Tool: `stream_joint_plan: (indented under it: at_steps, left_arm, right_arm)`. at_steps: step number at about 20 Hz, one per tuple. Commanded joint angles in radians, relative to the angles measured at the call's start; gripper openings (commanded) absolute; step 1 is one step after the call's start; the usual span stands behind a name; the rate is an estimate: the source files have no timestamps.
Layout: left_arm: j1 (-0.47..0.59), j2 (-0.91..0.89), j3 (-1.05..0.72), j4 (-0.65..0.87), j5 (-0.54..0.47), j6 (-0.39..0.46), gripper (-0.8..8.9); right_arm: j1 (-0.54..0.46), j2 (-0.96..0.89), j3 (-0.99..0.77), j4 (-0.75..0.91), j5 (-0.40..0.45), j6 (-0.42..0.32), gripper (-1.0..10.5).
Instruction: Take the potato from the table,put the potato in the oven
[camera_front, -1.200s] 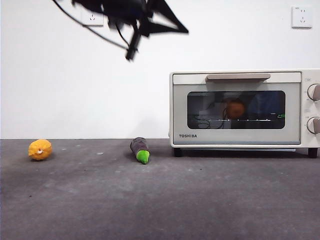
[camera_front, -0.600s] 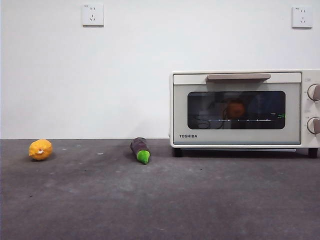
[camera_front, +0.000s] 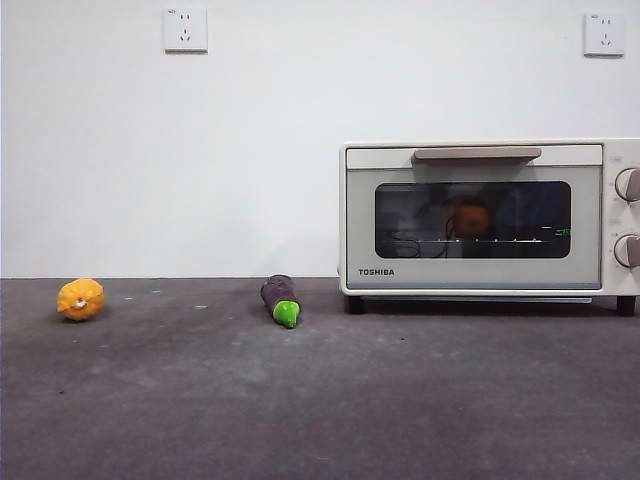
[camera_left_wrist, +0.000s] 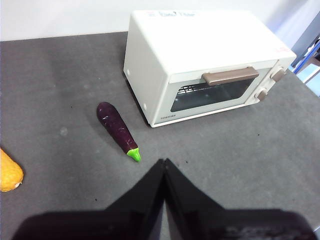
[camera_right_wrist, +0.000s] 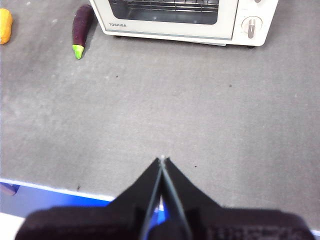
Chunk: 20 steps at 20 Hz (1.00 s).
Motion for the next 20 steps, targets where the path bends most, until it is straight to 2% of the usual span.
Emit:
stream_joint_plan:
  at_steps: [1,5,6,7,10,11,16,20]
  left_arm:
    - [0.008,0.012,-0.001,-0.004,-0.022,0.118,-0.04]
    - [0.060,0.017,-0.006,-0.053,-0.063,0.413,-0.04]
    - [0.087,0.008,-0.017,-0.047,-0.034,0.470,-0.04]
    - [0.110,-0.003,-0.032,-0.029,0.008,0.490,-0.04]
    - [0.231,-0.099,-0.150,0.111,0.197,0.495,-0.04]
    - [0.269,-0.139,-0.205,0.173,0.224,0.497,-0.04]
    - [0.401,-0.387,-0.566,0.548,0.236,0.496,-0.04]
    - [0.471,-0.521,-0.789,0.691,0.233,0.490,-0.04]
  right_arm:
    - [0.002,-0.003,-0.006,-0.017,0.004,0.007,0.0]
    - [0.002,-0.003,-0.006,-0.017,0.004,0.007,0.0]
    - [0.002,-0.003,-0.006,-0.017,0.004,0.008,0.0]
    - [0.002,-0.003,-0.006,-0.017,0.004,0.007,0.0]
    - [0.002,-0.003,-0.006,-0.017,0.004,0.008,0.0]
    - [0.002,-0.003,-0.006,-0.017,0.004,0.007,0.0]
    - [0.002,-0.003,-0.006,-0.017,0.004,0.007,0.0]
    - [0.002,-0.003,-0.006,-0.017,0.004,0.007,0.0]
